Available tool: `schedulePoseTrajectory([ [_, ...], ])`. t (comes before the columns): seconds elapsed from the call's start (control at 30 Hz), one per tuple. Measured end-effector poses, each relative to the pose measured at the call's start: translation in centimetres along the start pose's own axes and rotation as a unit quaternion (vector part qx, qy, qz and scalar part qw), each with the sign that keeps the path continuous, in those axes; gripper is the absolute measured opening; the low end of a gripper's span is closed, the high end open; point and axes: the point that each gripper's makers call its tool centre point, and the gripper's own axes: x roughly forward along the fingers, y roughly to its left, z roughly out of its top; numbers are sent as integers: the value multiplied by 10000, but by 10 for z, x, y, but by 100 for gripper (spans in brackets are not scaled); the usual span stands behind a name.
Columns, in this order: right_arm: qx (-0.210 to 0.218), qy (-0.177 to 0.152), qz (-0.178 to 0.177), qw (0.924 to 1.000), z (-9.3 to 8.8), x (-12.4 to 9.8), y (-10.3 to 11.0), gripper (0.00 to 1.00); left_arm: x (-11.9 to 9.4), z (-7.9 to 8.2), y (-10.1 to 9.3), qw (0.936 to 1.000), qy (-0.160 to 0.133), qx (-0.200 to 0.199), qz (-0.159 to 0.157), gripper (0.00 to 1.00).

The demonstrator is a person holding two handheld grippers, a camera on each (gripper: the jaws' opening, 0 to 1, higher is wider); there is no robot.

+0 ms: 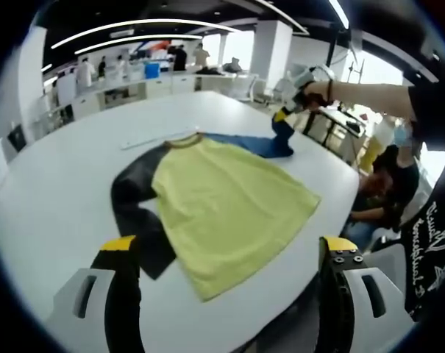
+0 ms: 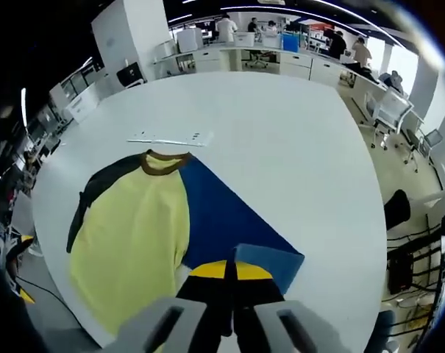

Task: Fold the garment on the visible template until the final outline fits inside the template.

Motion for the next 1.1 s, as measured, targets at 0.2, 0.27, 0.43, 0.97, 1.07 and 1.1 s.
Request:
schedulePoseTrajectory([
  [0.2,-224,23,106,9997,16,9,23,0,-1,1,0,10000,-24,-21,5,98],
  [0.27,-365,35,101,9993,20,11,30,0,-1,0,1,10000,-24,-19,3,98],
  [0.43,-499,35,193,9986,30,19,49,0,-1,-1,2,10000,-15,-63,9,98],
  [0.97,-1097,140,340,9933,51,36,94,0,-2,-4,3,10000,29,-86,-23,98],
  [1.07,-1229,139,327,9918,56,38,101,0,-2,-4,3,10000,35,-84,-28,98],
  [1.1,-1268,143,309,9913,58,38,103,0,-2,-4,3,10000,32,-86,-25,98],
])
